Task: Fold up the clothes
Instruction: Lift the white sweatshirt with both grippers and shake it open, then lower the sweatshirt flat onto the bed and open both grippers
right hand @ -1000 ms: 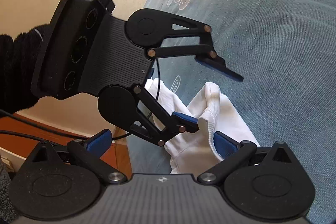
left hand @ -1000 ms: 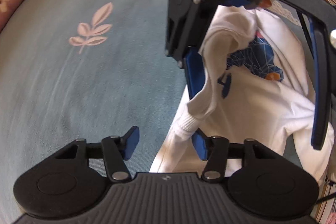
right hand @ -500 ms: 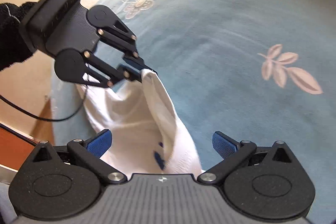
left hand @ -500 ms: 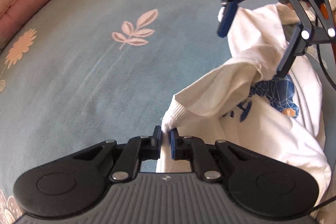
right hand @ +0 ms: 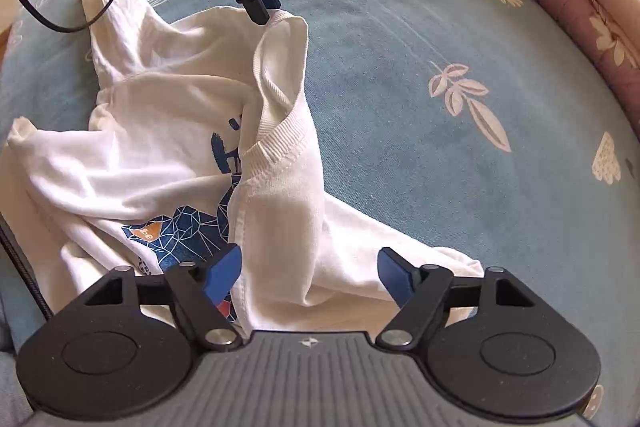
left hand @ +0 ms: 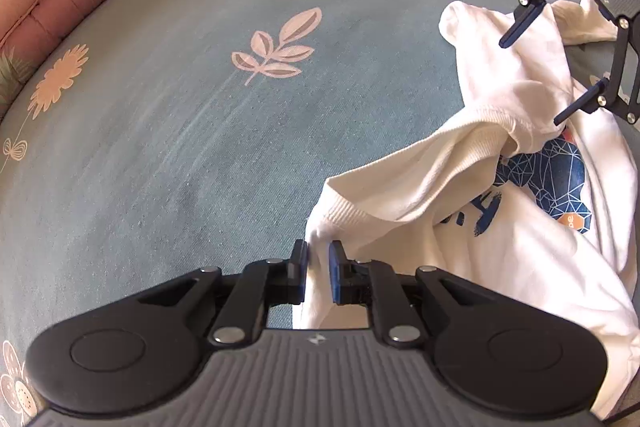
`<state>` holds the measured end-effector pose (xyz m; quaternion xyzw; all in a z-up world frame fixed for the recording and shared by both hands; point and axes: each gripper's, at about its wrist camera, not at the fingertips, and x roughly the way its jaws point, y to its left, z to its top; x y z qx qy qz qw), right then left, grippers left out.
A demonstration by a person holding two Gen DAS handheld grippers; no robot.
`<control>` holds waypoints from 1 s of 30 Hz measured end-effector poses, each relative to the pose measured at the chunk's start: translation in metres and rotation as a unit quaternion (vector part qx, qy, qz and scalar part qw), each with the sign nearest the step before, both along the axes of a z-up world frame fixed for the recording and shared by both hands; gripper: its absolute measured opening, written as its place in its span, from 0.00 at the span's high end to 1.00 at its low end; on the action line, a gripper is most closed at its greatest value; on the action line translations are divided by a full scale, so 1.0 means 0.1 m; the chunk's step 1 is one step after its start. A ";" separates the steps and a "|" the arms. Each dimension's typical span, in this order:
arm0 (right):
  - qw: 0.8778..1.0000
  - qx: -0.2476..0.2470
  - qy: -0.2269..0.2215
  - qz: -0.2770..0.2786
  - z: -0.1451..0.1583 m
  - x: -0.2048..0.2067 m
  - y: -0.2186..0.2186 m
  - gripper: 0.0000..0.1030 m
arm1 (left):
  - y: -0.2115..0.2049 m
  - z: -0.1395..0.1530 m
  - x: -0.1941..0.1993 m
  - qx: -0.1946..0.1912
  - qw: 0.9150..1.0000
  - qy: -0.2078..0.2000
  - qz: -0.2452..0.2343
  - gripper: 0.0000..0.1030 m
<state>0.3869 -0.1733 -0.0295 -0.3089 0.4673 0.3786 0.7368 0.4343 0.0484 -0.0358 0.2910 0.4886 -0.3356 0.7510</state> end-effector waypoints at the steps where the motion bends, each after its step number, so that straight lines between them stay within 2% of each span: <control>1: 1.000 0.004 -0.009 0.002 0.04 -0.04 0.00 0.28 | 0.00 0.00 0.00 0.000 1.000 -0.001 0.004 0.89; 3: 1.000 0.013 -0.027 0.006 0.11 -0.12 0.01 0.33 | 0.01 0.00 0.00 -0.003 1.000 0.004 0.013 0.89; 6: 0.999 0.026 -0.011 0.015 0.10 -0.21 0.09 0.40 | -0.01 -0.02 -0.01 0.001 1.000 0.004 0.016 0.88; 7: 1.000 0.017 -0.010 0.019 0.04 -0.24 0.12 0.42 | -0.02 -0.02 -0.02 0.004 1.000 0.003 0.012 0.85; 9: 1.000 -0.005 -0.014 0.025 -0.09 -0.31 0.18 0.52 | -0.04 -0.02 -0.03 0.010 1.000 0.004 0.003 0.79; 10: 0.999 -0.017 -0.017 0.027 -0.16 -0.34 0.20 0.55 | -0.04 -0.03 -0.03 0.011 1.000 0.008 -0.001 0.74; 12: 0.999 -0.037 -0.026 0.030 -0.28 -0.38 0.23 0.67 | -0.04 -0.04 -0.01 0.019 1.000 0.017 -0.009 0.66; 14: 0.998 -0.042 -0.033 0.028 -0.31 -0.42 0.25 0.68 | -0.03 -0.07 0.01 0.027 0.999 0.016 -0.020 0.63; 17: 0.998 -0.047 -0.042 0.024 -0.33 -0.46 0.27 0.69 | -0.04 -0.15 0.10 0.033 0.998 0.032 -0.036 0.63; 21: 0.998 -0.042 -0.039 0.011 -0.29 -0.45 0.25 0.71 | -0.11 -0.36 0.18 0.056 0.991 0.073 -0.092 0.62; 22: 0.998 -0.039 -0.041 0.008 -0.27 -0.45 0.24 0.71 | -0.12 -0.42 0.21 0.065 0.990 0.085 -0.097 0.62; 25: 0.999 -0.031 -0.040 -0.005 -0.25 -0.43 0.23 0.71 | -0.08 -0.42 0.24 0.053 0.991 0.096 -0.080 0.64; 27: 0.999 -0.034 -0.041 -0.009 -0.28 -0.42 0.23 0.82 | -0.05 -0.41 0.25 0.045 0.991 0.103 -0.068 0.72; 28: 0.999 -0.032 -0.040 -0.013 -0.27 -0.42 0.22 0.85 | -0.03 -0.41 0.26 0.041 0.992 0.106 -0.062 0.81; 30: 0.999 -0.016 -0.039 -0.034 -0.20 -0.39 0.19 0.87 | 0.01 -0.36 0.23 0.048 0.993 0.096 -0.051 0.84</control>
